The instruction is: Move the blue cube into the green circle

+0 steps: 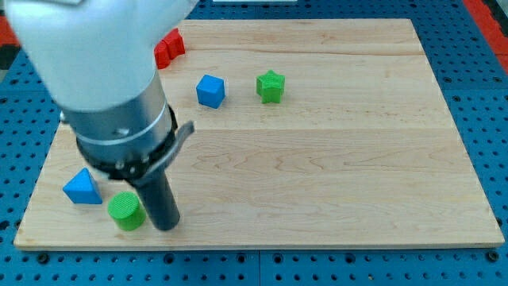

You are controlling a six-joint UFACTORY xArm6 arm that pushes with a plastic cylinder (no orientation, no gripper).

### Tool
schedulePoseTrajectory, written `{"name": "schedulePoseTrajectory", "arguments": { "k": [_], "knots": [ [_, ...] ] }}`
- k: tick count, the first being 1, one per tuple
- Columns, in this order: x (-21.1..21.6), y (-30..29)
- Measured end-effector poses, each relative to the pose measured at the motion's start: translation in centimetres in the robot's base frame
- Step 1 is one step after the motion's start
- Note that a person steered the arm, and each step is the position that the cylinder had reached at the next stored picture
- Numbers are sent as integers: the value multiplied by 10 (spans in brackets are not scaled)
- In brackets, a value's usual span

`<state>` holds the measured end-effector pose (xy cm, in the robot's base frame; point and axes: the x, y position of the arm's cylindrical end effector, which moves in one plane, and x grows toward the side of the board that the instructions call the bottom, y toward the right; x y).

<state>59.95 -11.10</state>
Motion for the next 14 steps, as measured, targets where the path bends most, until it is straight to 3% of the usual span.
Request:
{"name": "schedulePoseTrajectory", "arguments": {
  "k": [1, 3, 4, 6, 9, 11, 12, 14],
  "knots": [
    [19, -12],
    [-27, -60],
    [-33, -32],
    [-78, 121],
    [-205, 203],
    [-267, 192],
    [-242, 147],
    [-233, 61]
  ]
}}
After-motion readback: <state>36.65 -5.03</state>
